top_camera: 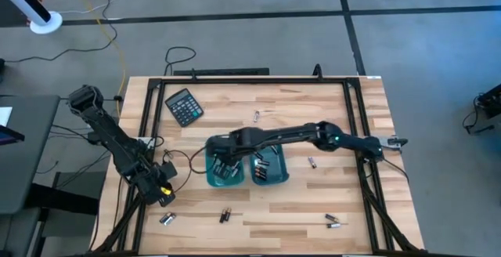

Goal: Sort batteries
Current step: Put the silver battery into the green bin, then put the black battery into the blue bin

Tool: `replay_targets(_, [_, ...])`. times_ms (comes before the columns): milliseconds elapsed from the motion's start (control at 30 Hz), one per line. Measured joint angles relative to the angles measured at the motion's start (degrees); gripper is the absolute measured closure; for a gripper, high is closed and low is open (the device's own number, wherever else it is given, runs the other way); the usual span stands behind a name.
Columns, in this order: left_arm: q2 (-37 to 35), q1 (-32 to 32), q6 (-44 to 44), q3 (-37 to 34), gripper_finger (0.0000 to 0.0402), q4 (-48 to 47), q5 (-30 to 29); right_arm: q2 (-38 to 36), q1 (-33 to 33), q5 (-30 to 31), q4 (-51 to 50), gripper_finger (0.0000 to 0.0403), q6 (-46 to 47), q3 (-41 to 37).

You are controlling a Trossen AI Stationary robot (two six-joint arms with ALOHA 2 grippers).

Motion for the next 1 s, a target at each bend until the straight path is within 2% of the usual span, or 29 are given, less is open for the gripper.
replay_targets(167, [0.0, -0.8, -0.6, 0.0, 0.0319, 1.3, -1.3, 3.8, 0.1, -0.1, -0.4, 0.0387, 0.0, 0.0])
replay_targets(433, [0.0, -1.0, -0.7, 0.0, 0.0319, 1.0, -1.5, 4.6, 0.5, -0.1, -0.6, 0.0378, 0.7, 0.0])
replay_targets(800, [0.0, -1.0, -1.0, 0.1, 0.0319, 0.9, -1.6, 4.7, 0.8, -0.1, -0.3, 0.0294, 0.9, 0.0])
replay_targets(900, [0.0, -1.0, -5.0, 0.1, 0.0319, 0.9, -1.5, 4.6, 0.8, -0.1, -0.4, 0.0271, 0.9, 0.0])
replay_targets(1000, [0.0, -1.0, -5.5, 0.1, 0.0319, 0.6, -1.5, 3.7, 0.8, -0.1, -0.9, 0.0250, 1.1, 0.0])
